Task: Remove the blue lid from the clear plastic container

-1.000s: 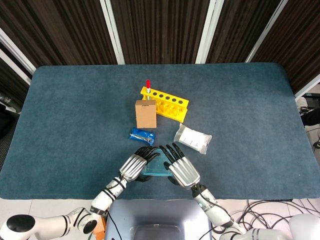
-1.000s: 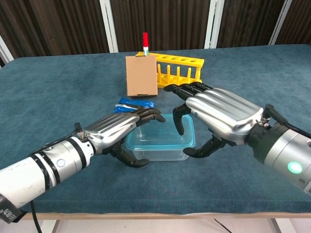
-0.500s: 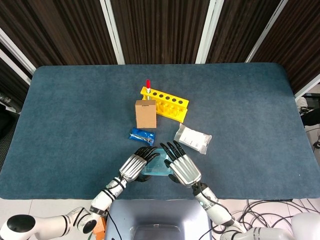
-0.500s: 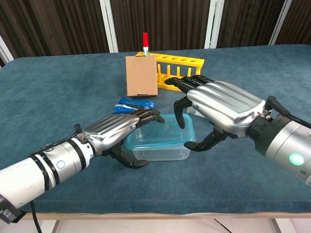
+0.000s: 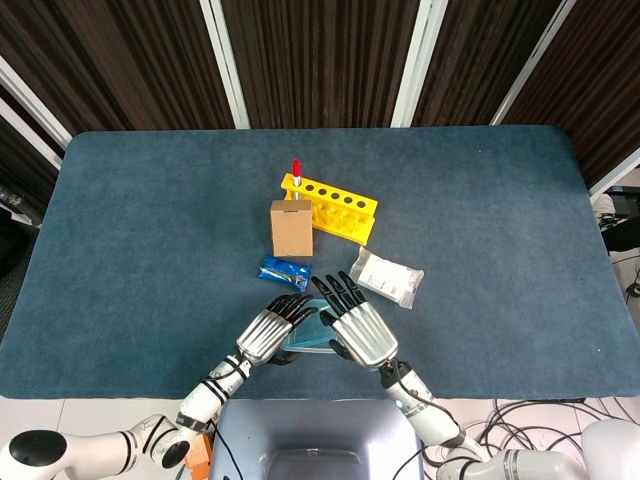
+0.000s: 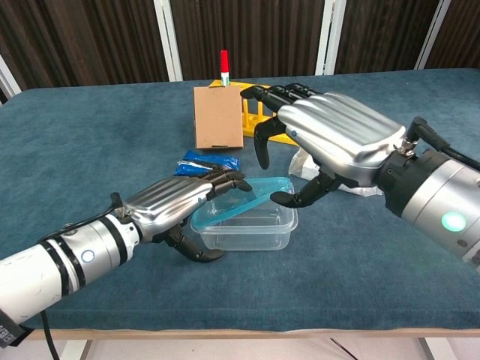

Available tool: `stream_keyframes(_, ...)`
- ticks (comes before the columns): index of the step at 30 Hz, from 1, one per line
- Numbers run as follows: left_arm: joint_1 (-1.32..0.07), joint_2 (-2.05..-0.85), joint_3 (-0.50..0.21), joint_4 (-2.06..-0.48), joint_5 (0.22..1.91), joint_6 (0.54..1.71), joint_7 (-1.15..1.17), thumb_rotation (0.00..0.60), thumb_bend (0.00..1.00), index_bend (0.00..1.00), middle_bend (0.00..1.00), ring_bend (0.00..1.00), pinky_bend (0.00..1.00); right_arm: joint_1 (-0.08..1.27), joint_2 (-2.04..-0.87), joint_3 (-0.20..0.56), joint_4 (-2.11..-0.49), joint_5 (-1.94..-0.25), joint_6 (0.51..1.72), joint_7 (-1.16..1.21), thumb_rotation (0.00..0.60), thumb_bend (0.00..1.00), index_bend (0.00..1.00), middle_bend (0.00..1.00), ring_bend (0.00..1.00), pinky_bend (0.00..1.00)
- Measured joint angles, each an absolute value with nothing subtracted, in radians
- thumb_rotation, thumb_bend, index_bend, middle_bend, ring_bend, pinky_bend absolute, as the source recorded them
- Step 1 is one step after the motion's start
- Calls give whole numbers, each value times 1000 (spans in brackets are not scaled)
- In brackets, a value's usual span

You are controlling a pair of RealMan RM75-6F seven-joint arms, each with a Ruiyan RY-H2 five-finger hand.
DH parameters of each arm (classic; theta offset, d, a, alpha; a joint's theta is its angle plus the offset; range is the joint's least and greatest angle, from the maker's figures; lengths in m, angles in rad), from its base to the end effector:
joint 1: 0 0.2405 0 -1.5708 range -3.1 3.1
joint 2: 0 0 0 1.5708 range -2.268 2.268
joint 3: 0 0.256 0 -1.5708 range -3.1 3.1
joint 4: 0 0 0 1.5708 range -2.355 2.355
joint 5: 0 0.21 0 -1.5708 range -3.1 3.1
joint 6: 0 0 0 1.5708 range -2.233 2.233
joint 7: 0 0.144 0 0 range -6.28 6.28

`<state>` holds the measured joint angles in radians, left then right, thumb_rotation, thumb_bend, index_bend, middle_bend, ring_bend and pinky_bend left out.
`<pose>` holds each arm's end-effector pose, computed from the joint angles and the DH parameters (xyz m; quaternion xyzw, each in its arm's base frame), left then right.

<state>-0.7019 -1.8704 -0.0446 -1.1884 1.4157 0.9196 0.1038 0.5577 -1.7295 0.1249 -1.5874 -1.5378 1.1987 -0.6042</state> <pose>-0.1395 0.2817 -0.1248 -0.7957 -0.3832 -0.3754 0.2812 -0.0942 -0.2540 -0.0406 0.7565 -0.2253 0.4661 0.3996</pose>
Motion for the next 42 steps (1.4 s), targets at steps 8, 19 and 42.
stream_keyframes(8, -701, -1871, -47, -1181, 1412, 915, 101, 600, 300, 623, 518, 244, 249, 556, -1738, 93, -1552, -1549, 1194, -591, 600, 176, 503, 15, 0, 0)
stream_keyframes(19, -701, -1868, -52, -1180, 1413, 921, 102, 600, 300, 623, 519, 246, 249, 547, -1712, 59, -1529, -1561, 1189, -537, 600, 176, 473, 15, 0, 0)
stream_keyframes(42, -700, -1877, -49, -1169, 1420, 922, 97, 600, 301, 625, 521, 252, 251, 550, -1748, 71, -1501, -1527, 1162, -569, 600, 176, 517, 17, 0, 0)
